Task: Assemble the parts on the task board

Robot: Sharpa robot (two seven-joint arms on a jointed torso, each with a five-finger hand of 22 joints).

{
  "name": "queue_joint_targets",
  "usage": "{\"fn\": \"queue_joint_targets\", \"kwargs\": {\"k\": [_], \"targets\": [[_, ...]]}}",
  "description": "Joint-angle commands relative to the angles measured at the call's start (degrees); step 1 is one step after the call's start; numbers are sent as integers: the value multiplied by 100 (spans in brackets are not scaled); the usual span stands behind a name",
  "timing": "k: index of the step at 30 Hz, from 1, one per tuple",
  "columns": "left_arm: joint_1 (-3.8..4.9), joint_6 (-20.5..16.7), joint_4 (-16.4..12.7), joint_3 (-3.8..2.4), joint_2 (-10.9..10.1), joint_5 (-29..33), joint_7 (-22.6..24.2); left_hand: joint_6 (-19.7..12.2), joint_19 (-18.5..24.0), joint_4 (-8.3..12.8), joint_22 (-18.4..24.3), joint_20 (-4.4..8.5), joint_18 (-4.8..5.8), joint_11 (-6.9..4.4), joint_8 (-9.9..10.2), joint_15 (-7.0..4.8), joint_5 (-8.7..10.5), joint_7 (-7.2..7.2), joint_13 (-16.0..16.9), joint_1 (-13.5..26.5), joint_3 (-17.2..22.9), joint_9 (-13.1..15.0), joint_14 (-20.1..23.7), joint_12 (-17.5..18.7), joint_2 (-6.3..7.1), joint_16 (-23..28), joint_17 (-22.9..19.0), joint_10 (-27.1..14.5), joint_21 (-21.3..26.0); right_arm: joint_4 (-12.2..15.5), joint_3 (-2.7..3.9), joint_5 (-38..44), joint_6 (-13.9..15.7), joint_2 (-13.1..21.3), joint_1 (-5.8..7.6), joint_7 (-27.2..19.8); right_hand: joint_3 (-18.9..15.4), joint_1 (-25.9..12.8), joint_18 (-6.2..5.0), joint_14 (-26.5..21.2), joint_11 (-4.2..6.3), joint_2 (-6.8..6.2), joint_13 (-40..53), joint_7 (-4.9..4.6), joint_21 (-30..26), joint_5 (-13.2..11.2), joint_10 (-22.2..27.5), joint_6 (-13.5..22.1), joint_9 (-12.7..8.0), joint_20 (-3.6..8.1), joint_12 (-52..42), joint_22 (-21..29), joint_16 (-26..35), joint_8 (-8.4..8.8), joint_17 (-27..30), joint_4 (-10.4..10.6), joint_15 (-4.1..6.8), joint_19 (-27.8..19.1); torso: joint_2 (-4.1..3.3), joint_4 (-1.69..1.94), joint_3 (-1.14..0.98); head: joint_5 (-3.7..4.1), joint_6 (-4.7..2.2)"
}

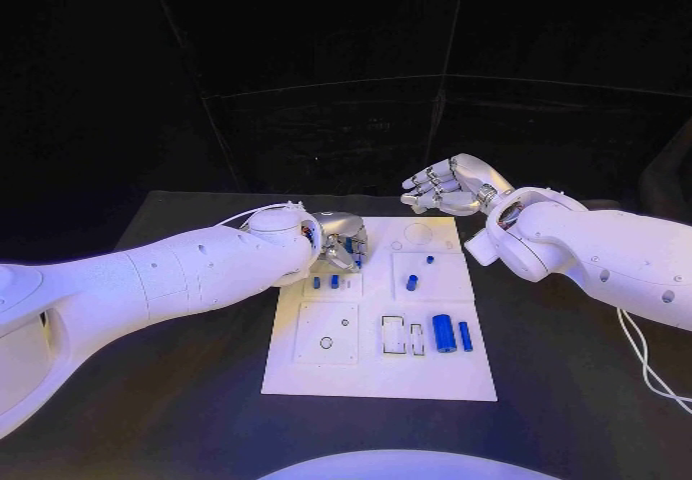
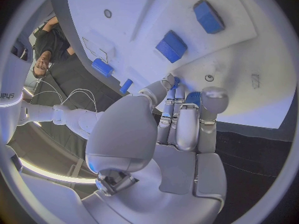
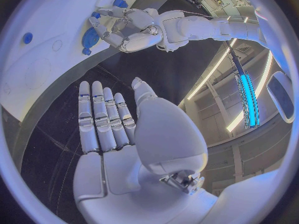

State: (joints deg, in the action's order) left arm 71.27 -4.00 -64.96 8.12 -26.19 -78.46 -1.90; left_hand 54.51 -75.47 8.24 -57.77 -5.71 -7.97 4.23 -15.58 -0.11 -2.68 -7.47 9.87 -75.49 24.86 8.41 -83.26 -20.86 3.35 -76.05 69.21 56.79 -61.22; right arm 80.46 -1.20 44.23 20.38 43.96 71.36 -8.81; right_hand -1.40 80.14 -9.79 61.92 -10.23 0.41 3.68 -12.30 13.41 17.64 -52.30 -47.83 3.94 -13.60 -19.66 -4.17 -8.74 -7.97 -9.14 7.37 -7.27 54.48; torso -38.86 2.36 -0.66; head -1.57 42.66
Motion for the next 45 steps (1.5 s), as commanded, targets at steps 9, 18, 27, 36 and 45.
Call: {"fn": "queue_joint_targets", "kwargs": {"k": [9, 18, 27, 36, 45], "targets": [[-22, 93, 89, 15, 52, 21, -6, 167, -69, 127, -173, 24, 115, -3, 85, -27, -4, -35, -54, -214, 215, -46, -32, -25, -161, -60, 12, 221, -147, 0, 3, 9, -37, -17, 11, -43, 14, 1, -69, -20, -10, 41, -6, -149, -29, 19, 44, 38, 3, -3, -28, 5, 20, -38, 5, -27, -18, 37, -2, -3, 0, -5, 16], [-25, -203, -30, 11, -31, 94, 204, 198, -82, 159, -235, 21, 125, 15, 132, -19, -5, -58, -90, -245, 276, -73, -53, 10, -181, -100, 46, 252, -201, 2, 3, 9, -35, -16, 11, -52, 15, -6, -69, -22, -11, 49, -6, -150, -37, 21, 48, 40, 3, -4, -31, 8, 20, -40, 11, -22, -19, 39, 3, 0, 5, 9, 2], [-17, -536, -333, -33, -247, 288, 395, 215, -86, 171, -276, 3, 129, 41, 212, 2, -9, -80, -159, -215, 350, -116, -62, 96, -162, -118, 34, 260, -237, -2, 3, 9, -35, -13, 10, -57, 15, -6, -69, -22, -11, 49, -6, -150, -37, 21, 48, 40, 3, -4, -31, 8, 20, -40, 11, -22, -19, 39, 4, 4, 1, 31, -20], [-17, -799, -512, -146, -427, 384, 502, 235, -89, 186, -301, -5, 129, 48, 250, 10, -10, -87, -194, -212, 396, -136, -68, 136, -149, -131, 35, 277, -256, -4, 3, 9, -35, -9, 10, -65, 15, -6, -69, -22, -11, 49, -6, -150, -37, 21, 48, 40, 3, -4, -31, 8, 20, -40, 11, -22, -19, 39, 2, 2, -1, 20, -42], [-19, -744, -776, -311, -752, 399, 505, 261, -92, 194, -322, -10, 131, 53, 273, 14, -10, -93, -220, -204, 426, -148, -74, 163, -136, -143, 38, 298, -274, -3, 3, 9, -38, 5, 9, -66, 15, -6, -69, -22, -11, 49, -6, -150, -37, 21, 48, 40, 3, -4, -31, 8, 20, -40, 11, -22, -19, 39, 4, 2, -3, 20, -42]]}}
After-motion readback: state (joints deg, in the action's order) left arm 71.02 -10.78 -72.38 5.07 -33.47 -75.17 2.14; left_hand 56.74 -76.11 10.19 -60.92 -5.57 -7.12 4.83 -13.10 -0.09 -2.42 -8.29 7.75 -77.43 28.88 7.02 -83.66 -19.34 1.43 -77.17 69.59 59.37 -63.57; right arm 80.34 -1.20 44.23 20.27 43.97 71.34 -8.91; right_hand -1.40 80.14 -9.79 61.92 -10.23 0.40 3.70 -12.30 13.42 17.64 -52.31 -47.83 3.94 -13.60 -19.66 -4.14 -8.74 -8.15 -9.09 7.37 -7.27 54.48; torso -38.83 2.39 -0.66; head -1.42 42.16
